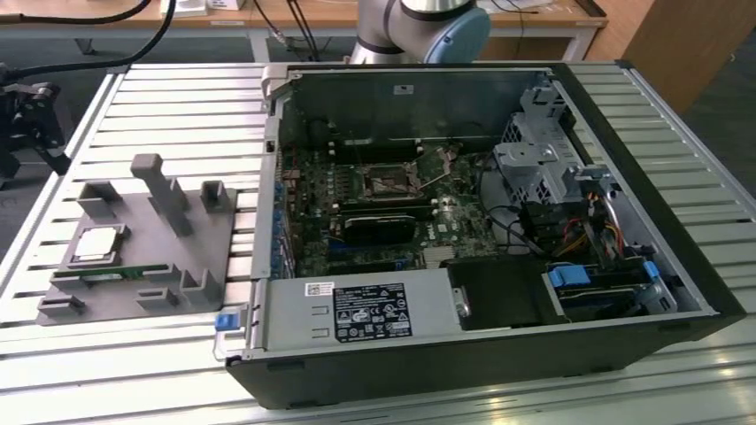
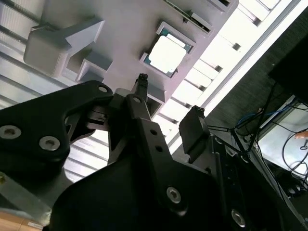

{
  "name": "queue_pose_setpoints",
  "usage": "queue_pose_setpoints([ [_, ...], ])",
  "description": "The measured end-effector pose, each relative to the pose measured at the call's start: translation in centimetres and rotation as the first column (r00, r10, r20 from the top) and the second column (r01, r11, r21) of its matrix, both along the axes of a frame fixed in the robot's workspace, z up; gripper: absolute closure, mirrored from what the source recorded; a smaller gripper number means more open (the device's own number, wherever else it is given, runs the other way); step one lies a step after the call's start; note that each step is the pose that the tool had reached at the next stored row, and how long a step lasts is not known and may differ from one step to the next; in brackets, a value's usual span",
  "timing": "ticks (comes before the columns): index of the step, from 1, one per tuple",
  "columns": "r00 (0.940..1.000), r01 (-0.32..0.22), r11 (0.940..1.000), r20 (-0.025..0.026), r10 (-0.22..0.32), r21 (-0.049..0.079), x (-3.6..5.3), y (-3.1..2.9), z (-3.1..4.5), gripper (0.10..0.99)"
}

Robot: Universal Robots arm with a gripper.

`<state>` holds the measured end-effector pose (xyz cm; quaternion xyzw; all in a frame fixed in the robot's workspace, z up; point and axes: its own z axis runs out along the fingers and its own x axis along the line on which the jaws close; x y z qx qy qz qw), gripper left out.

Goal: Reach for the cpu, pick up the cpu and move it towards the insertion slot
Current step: 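Pick up the cpu and move it towards the insertion slot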

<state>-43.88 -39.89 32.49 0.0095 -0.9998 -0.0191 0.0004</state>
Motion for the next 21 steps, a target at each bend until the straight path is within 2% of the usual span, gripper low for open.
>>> queue_pose_setpoints([
  [1,1.0,0.0,1.0,-0.0001,0.0,0.0,-0.01,0.0,-0.12,0.561],
  [2,1.0,0.0,1.0,0.0001,0.0,0.0,-0.02,0.0,-0.23,0.498],
  [21,1.0,0.0,1.0,0.0,0.0,0.0,-0.08,-0.02,-2.03,0.498],
])
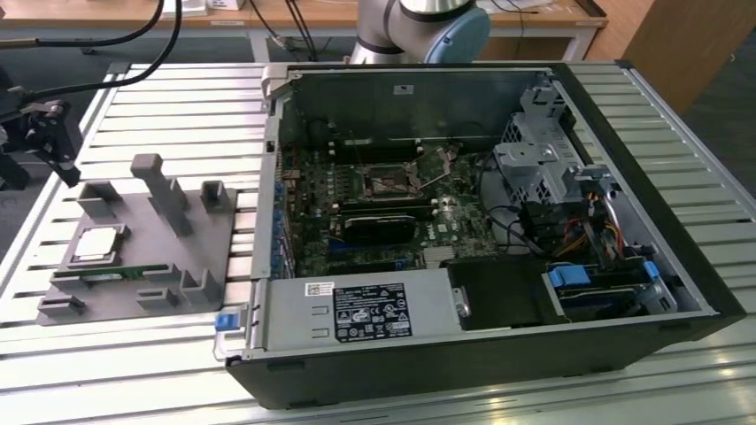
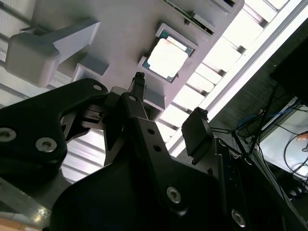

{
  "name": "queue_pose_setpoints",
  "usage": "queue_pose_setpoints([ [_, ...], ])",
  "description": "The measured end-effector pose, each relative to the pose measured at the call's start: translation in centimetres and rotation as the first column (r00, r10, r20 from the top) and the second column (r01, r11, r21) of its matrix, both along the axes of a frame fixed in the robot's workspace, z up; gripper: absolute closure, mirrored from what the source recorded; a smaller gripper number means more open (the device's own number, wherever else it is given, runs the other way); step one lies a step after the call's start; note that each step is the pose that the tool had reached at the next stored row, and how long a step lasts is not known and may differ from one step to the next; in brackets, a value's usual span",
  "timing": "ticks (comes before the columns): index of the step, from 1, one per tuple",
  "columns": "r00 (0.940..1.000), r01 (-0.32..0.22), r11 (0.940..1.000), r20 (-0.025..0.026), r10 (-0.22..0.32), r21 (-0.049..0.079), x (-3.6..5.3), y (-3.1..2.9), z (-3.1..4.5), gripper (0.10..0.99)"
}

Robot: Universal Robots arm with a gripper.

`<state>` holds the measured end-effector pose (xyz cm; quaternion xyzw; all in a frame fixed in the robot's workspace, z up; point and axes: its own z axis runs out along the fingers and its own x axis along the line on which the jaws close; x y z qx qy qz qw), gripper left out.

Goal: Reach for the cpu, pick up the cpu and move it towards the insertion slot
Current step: 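Pick up the cpu and move it towards the insertion slot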

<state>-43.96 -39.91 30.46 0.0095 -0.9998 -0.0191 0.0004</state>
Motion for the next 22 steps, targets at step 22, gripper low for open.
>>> queue_pose_setpoints([
  [22,1.0,0.0,1.0,0.0,0.0,0.0,-0.02,0.0,-2.08,0.498],
])
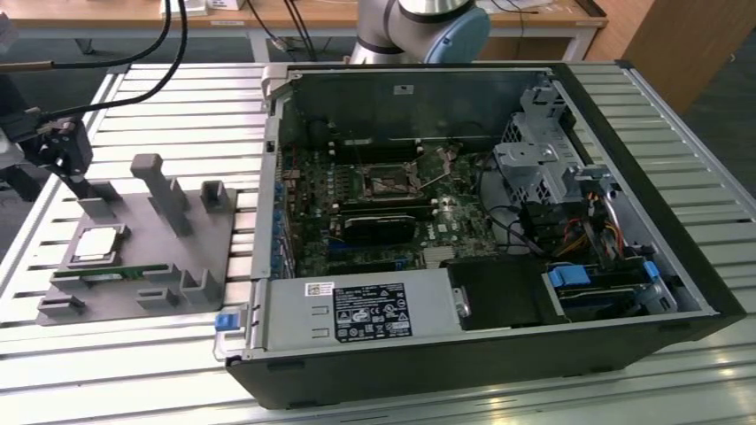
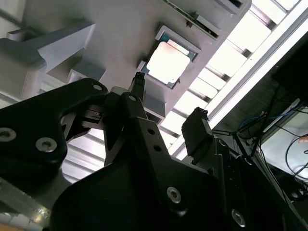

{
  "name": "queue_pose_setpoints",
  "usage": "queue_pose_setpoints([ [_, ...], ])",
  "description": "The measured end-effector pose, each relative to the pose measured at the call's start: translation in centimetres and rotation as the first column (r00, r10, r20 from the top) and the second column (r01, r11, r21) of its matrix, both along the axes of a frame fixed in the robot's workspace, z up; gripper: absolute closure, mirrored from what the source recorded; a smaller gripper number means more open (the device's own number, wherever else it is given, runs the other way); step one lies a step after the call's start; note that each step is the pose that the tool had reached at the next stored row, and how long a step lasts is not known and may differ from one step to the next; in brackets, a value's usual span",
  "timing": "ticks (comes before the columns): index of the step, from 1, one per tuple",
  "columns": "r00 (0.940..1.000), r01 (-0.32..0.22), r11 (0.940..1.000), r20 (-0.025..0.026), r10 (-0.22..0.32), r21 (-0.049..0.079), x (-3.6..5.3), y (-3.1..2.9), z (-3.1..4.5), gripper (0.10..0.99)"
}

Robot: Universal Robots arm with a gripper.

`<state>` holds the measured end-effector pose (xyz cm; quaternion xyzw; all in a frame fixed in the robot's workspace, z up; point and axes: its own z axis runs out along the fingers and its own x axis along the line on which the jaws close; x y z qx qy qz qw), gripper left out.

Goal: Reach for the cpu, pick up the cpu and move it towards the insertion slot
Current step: 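Pick up the cpu and move it towards the insertion slot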

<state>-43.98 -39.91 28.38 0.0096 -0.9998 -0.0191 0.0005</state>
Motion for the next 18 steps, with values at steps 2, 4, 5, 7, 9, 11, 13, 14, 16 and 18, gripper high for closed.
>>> queue_pose_setpoints([
  [2,1.0,0.0,1.0,-0.0003,0.0,0.0,-0.01,0.0,-0.24,0.498],
  [4,1.0,0.0,1.0,-0.0011,0.0,0.0,-0.01,-0.03,-0.53,0.498],
  [5,1.0,0.0,1.0,-0.002,0.0,0.0,0.0,-0.04,-0.7,0.498],
  [7,1.0,0.0,1.0,-0.0041,0.0,0.0,-0.01,-0.09,-1.06,0.498],
  [9,1.0,0.0,1.0,-0.0047,0.0,0.0,-0.01,-0.12,-1.42,0.498],
  [11,1.0,0.0,1.0,-0.0048,0.0,0.0,-0.02,-0.16,-1.8,0.498],
  [13,1.0,0.0,1.0,-0.0049,0.0,0.0,-0.02,-0.2,-2.16,0.498],
  [14,1.0,0.0,1.0,-0.0048,0.0,0.0,-0.03,-0.21,-2.34,0.498],
  [16,1.0,0.0,1.0,-0.0049,0.0,0.0,-0.03,-0.24,-2.7,0.498],
  [18,1.0,0.0,1.0,-0.005,0.0,0.0,-0.03,-0.25,-3.04,0.486],
])
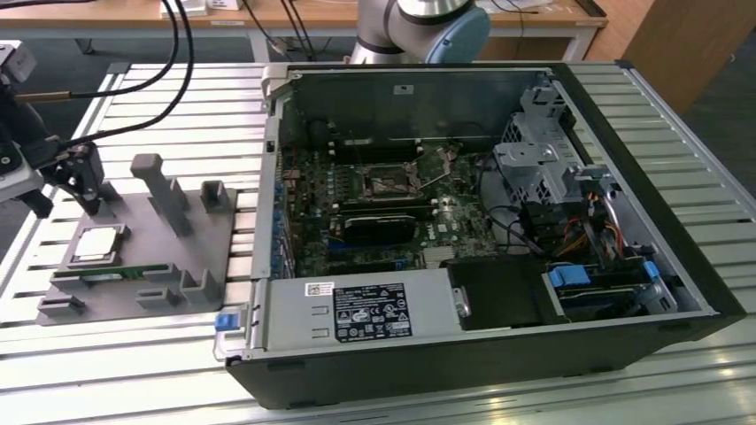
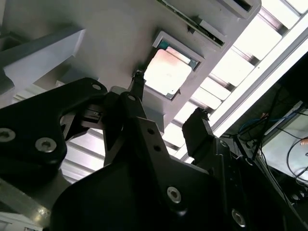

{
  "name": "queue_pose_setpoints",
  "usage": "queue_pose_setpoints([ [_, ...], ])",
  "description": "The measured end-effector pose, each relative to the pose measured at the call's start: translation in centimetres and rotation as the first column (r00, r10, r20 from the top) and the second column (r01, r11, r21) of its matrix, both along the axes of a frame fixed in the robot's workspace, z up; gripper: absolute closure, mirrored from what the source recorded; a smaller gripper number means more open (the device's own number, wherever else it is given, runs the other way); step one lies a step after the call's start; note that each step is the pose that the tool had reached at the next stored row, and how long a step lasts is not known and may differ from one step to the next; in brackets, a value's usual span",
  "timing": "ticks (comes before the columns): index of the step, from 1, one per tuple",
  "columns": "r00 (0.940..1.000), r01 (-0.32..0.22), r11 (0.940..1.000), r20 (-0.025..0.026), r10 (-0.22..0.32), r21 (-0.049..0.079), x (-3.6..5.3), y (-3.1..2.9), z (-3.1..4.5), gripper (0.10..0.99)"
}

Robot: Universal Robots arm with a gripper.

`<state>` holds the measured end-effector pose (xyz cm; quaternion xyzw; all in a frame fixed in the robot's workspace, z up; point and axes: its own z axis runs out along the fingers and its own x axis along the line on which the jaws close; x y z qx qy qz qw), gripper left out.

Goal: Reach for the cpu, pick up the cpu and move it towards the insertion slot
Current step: 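Pick up the cpu and move it towards the insertion slot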

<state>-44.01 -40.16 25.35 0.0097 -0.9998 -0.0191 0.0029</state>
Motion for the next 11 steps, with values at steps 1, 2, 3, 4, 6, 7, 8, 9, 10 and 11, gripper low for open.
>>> queue_pose_setpoints([
  [1,1.0,0.0,1.0,0.0,0.0,0.0,0.0,0.0,-0.15,0.486],
  [2,1.0,0.0,1.0,0.0,0.0,0.0,0.0,-0.01,-0.29,0.486],
  [3,1.0,0.0,1.0,0.0,0.0,0.0,0.0,-0.01,-0.43,0.431],
  [4,1.0,0.0,1.0,0.0,0.0,0.0,0.0,-0.02,-0.56,0.431],
  [6,1.0,0.0,1.0,0.0,0.0,0.0,0.0,-0.02,-0.79,0.365],
  [7,1.0,0.0,1.0,0.0,0.0,0.0,0.0,-0.02,-0.91,0.365],
  [8,1.0,0.0,1.0,0.0001,0.0,0.0,0.0,-0.03,-1.03,0.365],
  [9,1.0,0.0,1.0,0.0001,0.0,0.0,0.0,-0.03,-1.13,0.365],
  [10,1.0,0.0,1.0,0.0001,0.0,0.0,0.0,-0.04,-1.24,0.365],
  [11,1.0,0.0,1.0,0.0,0.0,0.0,0.0,-0.04,-1.34,0.365],
])
